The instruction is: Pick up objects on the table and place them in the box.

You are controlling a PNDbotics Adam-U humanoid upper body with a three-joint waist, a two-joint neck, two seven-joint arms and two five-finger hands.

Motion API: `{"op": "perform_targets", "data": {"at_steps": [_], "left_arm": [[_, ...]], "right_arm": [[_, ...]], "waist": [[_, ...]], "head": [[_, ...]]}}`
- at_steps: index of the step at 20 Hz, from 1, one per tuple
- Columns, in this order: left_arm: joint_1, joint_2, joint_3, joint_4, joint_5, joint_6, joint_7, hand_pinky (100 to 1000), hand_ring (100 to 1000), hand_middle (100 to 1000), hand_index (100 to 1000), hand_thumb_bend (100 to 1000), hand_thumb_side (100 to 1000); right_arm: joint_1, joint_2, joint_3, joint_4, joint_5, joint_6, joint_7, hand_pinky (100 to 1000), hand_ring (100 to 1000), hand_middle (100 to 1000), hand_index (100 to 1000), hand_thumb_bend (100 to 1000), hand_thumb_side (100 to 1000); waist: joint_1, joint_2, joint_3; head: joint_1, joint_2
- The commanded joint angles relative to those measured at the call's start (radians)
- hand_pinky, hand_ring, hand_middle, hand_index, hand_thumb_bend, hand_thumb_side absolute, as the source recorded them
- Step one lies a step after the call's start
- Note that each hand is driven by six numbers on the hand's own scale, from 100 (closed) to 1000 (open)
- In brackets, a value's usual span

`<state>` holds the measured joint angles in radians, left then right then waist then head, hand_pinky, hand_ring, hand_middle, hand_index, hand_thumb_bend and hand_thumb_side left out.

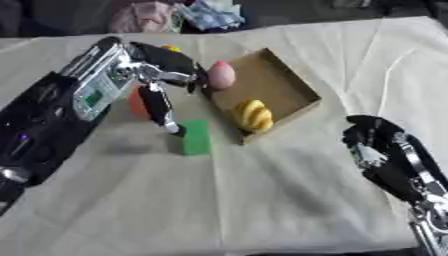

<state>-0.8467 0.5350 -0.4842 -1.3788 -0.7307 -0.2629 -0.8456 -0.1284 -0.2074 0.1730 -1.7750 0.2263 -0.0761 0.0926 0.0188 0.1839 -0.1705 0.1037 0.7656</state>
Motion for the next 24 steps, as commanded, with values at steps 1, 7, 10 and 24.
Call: {"op": "perform_targets", "data": {"at_steps": [1, 7, 10, 24], "left_arm": [[-0.005, 0.002, 0.0, 0.016, -0.025, -0.074, -0.061, 765, 728, 779, 848, 566, 329], [0.005, -0.018, 0.0, 0.03, -0.024, -0.077, -0.061, 755, 714, 770, 839, 555, 335], [0.009, -0.027, 0.004, 0.029, -0.012, -0.068, -0.058, 739, 690, 748, 819, 533, 332], [0.004, -0.033, 0.01, 0.017, 0.004, -0.049, -0.009, 591, 522, 575, 683, 318, 111]], "right_arm": [[-0.009, -0.015, -0.008, -0.01, 0.001, 0.001, -0.005, 650, 637, 594, 782, 100, 508], [-0.01, -0.015, -0.008, -0.01, 0.0, 0.0, -0.003, 646, 636, 593, 782, 100, 508], [-0.009, -0.014, -0.008, -0.01, -0.002, 0.0, -0.001, 647, 635, 591, 781, 100, 509], [-0.008, -0.013, -0.011, -0.008, -0.001, 0.001, -0.003, 648, 634, 585, 773, 100, 510]], "waist": [[-0.004, -0.023, 0.001], [-0.005, -0.022, 0.0], [-0.005, -0.022, 0.0], [-0.004, -0.021, -0.005]], "head": [[-0.001, 0.004], [-0.002, 0.004], [-0.002, 0.004], [-0.003, 0.004]]}}
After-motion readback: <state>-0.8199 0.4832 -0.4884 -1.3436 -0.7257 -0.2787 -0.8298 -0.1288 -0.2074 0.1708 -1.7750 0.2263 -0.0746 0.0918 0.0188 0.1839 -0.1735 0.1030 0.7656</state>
